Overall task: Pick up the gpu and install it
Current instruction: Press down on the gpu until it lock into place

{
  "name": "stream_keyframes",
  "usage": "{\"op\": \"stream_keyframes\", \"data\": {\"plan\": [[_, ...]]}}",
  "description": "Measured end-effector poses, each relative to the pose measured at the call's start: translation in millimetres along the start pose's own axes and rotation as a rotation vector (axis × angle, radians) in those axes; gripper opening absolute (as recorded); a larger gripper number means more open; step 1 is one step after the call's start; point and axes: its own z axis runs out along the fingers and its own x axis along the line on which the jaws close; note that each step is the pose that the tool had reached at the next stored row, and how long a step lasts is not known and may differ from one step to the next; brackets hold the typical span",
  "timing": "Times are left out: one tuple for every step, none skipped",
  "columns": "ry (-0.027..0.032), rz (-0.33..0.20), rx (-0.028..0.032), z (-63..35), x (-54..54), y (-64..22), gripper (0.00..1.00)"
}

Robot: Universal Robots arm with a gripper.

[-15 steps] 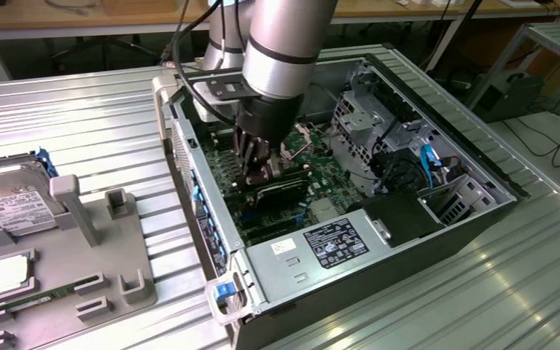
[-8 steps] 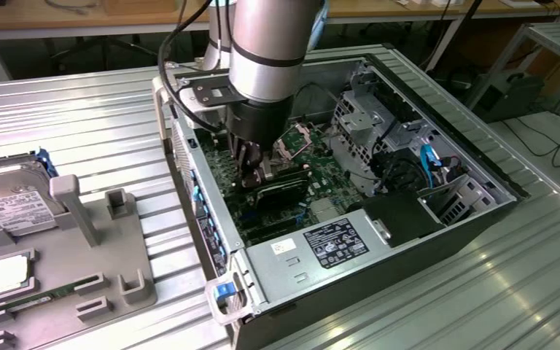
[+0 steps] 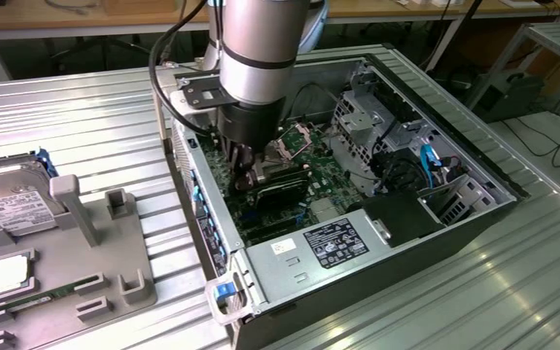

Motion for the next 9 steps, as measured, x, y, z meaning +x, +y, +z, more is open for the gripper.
{"op": "stream_keyframes", "data": {"plan": [[0.0000,0.000,0.0005,2.1,-0.1,0.7,0.11],[0.0005,0.000,0.0003,4.2,-0.1,1.1,0.11],[0.0004,0.000,0.0004,5.4,-0.2,1.1,0.11],[0.0005,0.000,0.0004,6.0,-0.2,1.2,0.11],[0.0008,0.000,0.0003,6.5,-0.1,1.2,0.11],[0.0008,0.000,0.0002,7.1,-0.2,1.2,0.11],[0.0006,0.000,0.0004,7.8,-0.2,1.2,0.11],[0.0006,0.000,0.0005,8.6,-0.2,1.2,0.11],[0.0007,0.000,0.0004,9.9,-0.3,1.1,0.11]]}}
